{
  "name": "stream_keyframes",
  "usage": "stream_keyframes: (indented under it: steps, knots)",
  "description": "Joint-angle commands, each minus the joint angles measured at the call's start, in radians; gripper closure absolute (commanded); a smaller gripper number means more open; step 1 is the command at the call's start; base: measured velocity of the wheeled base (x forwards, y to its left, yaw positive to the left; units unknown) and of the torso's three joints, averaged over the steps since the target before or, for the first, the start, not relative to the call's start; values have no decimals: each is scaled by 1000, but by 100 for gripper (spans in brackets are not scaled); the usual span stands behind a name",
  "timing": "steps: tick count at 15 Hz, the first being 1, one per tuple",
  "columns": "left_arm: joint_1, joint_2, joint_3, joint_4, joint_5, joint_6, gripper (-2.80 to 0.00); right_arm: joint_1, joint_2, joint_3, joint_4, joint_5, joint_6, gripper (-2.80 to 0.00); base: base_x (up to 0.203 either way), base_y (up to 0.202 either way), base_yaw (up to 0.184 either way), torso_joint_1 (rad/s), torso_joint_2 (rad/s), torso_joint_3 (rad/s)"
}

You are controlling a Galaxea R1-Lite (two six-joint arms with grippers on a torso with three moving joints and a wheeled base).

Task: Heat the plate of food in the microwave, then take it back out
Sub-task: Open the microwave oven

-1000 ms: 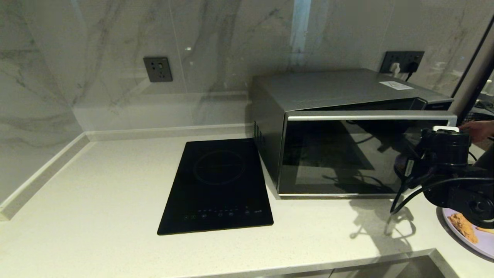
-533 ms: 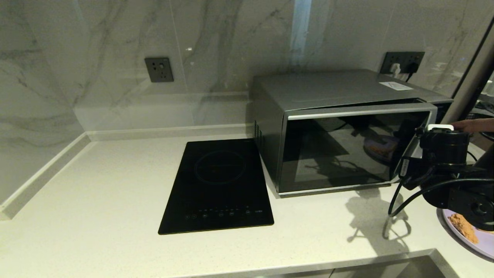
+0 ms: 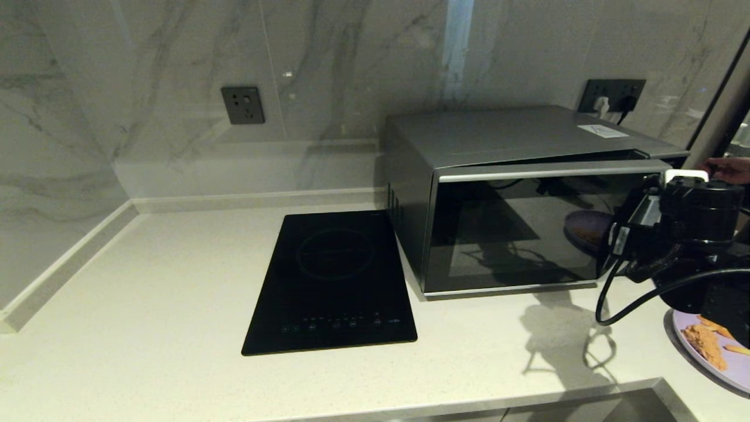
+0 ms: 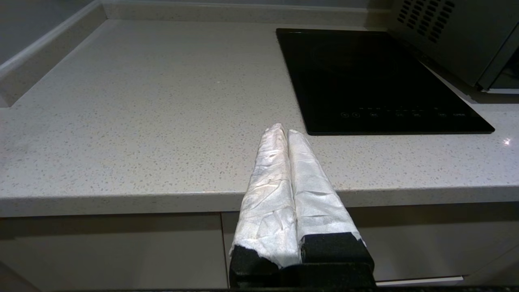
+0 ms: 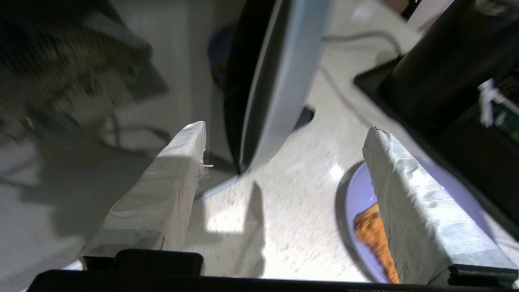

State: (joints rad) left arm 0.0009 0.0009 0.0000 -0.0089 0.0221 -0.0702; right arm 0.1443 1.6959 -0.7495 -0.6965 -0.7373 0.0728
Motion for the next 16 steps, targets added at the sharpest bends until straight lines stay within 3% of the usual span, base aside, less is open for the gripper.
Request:
stream_keyframes:
  steps: [1, 5, 9, 10, 13, 16]
  knots:
    - [1, 1, 0, 0, 1, -2, 0, 8, -123, -18, -4, 9, -23, -280, 0, 0, 0, 0, 0, 0]
    - [1, 1, 0, 0, 1, 0, 0, 9, -247, -158, -2, 77, -86, -280, 0, 0, 0, 0, 0, 0]
    - [1, 1, 0, 0, 1, 0, 0, 4, -209, -334, 16, 97, -98, -280, 0, 0, 0, 0, 0, 0]
    - [1, 1, 0, 0, 1, 0, 0, 2, -199, -369, 79, 99, -108, -280, 0, 0, 0, 0, 0, 0]
    - [1, 1, 0, 0, 1, 0, 0, -33, -190, -566, 524, 155, -86, -280, 0, 0, 0, 0, 0, 0]
    - [1, 1, 0, 0, 1, -1, 0, -91, -140, -906, 1045, 320, -16, -280, 0, 0, 0, 0, 0, 0]
